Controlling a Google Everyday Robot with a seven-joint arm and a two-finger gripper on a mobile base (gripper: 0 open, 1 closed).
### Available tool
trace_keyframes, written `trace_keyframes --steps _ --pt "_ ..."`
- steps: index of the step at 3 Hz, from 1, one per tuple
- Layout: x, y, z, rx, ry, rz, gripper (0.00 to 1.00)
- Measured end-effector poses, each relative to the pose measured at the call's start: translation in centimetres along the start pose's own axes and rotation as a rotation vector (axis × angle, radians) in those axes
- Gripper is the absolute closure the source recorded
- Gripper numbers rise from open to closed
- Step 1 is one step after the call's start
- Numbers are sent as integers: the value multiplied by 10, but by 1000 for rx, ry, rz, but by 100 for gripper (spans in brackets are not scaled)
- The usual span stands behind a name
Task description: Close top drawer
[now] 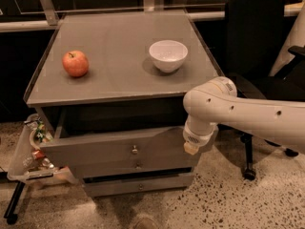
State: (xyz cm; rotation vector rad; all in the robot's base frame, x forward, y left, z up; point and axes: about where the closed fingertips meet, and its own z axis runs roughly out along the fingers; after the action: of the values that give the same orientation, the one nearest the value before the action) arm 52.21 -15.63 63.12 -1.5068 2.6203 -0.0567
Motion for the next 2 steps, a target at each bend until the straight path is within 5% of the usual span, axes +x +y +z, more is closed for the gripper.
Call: trace_keyframes --steps 1,2 --pt "-9 -12 0 22 8 -4 100" --pt "-8 -11 0 22 8 -4 81"
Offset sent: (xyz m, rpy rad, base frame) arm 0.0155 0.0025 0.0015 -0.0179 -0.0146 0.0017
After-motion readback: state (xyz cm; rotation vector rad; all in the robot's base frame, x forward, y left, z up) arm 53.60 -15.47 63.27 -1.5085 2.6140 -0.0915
